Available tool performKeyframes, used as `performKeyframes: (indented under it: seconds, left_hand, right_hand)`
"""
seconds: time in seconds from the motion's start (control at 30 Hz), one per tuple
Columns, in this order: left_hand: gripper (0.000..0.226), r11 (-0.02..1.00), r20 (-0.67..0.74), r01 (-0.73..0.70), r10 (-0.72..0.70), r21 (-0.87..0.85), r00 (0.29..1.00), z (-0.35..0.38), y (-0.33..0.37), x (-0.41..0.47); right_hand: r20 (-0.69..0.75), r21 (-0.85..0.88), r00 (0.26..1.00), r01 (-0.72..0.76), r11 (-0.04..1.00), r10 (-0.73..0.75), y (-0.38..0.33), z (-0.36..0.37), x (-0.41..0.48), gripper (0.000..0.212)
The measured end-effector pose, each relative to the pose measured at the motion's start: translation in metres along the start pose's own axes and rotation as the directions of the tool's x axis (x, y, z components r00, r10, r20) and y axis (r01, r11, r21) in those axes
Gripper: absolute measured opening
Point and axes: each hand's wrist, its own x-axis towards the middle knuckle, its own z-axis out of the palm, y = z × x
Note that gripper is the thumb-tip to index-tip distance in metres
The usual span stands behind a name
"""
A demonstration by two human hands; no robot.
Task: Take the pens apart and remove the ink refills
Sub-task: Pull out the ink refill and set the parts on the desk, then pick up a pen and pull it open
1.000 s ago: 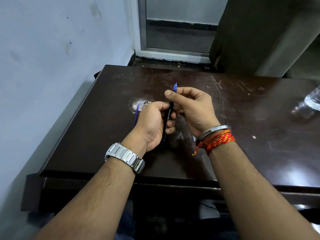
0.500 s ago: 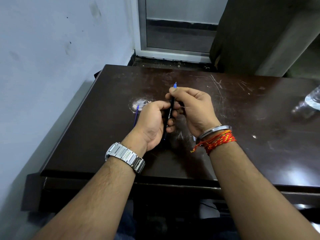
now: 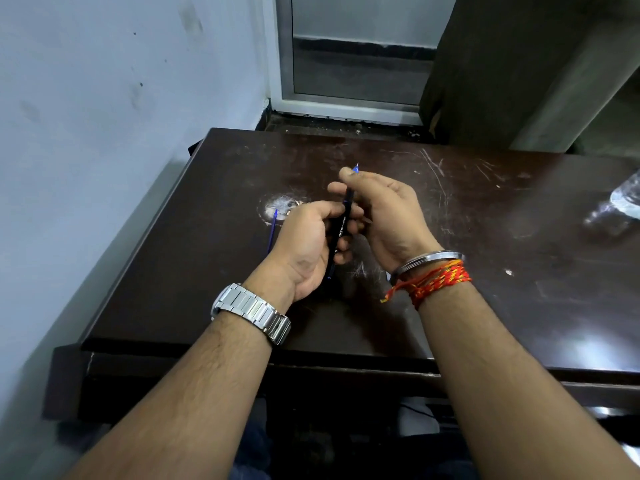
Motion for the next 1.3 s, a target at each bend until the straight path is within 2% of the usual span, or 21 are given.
performKeyframes:
  seconds: [0.1, 0.23, 0.43, 0.6, 0.73, 0.87, 0.97, 1.07, 1.2, 1.3]
  left_hand:
    - [0.033, 0.999, 0.001, 0.000, 0.000, -0.043, 1.000, -0.002, 0.002, 0.002]
    - [0.033, 0.999, -0.002, -0.012, 0.012, -0.035, 1.000, -0.002, 0.001, 0.003]
    - [0.030, 0.998, -0.032, -0.065, 0.065, -0.001, 0.997, -0.003, -0.001, 0.006]
    - [0.030, 0.989, -0.064, -0.133, 0.138, 0.065, 0.988, -0.003, -0.005, 0.008]
    - [0.026, 0.984, -0.222, -0.132, 0.156, 0.116, 0.962, -0.011, 0.000, 0.012]
    - [0.024, 0.955, -0.441, -0.084, 0.209, 0.286, 0.873, -0.029, 0.001, 0.015]
    - [0.029, 0.875, -0.488, -0.028, 0.296, 0.484, 0.821, -0.034, -0.001, 0.015]
    - [0.027, 0.708, -0.470, 0.048, 0.414, 0.705, 0.780, -0.034, -0.003, 0.014]
    - [0.013, 0.575, -0.421, 0.078, 0.493, 0.814, 0.761, -0.036, -0.003, 0.015]
    - [0.013, 0.497, -0.376, 0.086, 0.519, 0.863, 0.767, -0.035, -0.002, 0.018]
  right_hand:
    - [0.053, 0.022, 0.999, -0.005, 1.000, 0.003, 0.000, -0.003, 0.000, 0.012]
    - [-0.012, -0.033, 0.998, 0.066, 0.997, -0.067, 0.004, -0.002, 0.000, 0.010]
    - [0.008, -0.027, 0.999, 0.047, 0.999, -0.047, 0.003, 0.000, 0.000, 0.020]
    - [-0.052, -0.065, 0.995, 0.080, 0.995, -0.083, 0.003, 0.000, -0.001, 0.019]
    - [-0.114, -0.119, 0.985, 0.119, 0.986, -0.133, 0.005, 0.000, 0.004, 0.019]
    - [-0.220, -0.298, 0.952, 0.143, 0.944, -0.214, 0.012, -0.009, 0.014, 0.025]
    - [-0.211, -0.370, 0.956, 0.113, 0.922, -0.202, 0.017, -0.010, 0.016, 0.018]
    - [-0.212, -0.435, 0.952, 0.110, 0.894, -0.220, 0.019, -0.010, 0.016, 0.010]
    - [-0.259, -0.437, 0.937, 0.103, 0.893, -0.235, 0.017, -0.014, 0.016, 0.005]
    - [-0.256, -0.454, 0.938, 0.096, 0.886, -0.233, 0.018, -0.013, 0.015, 0.007]
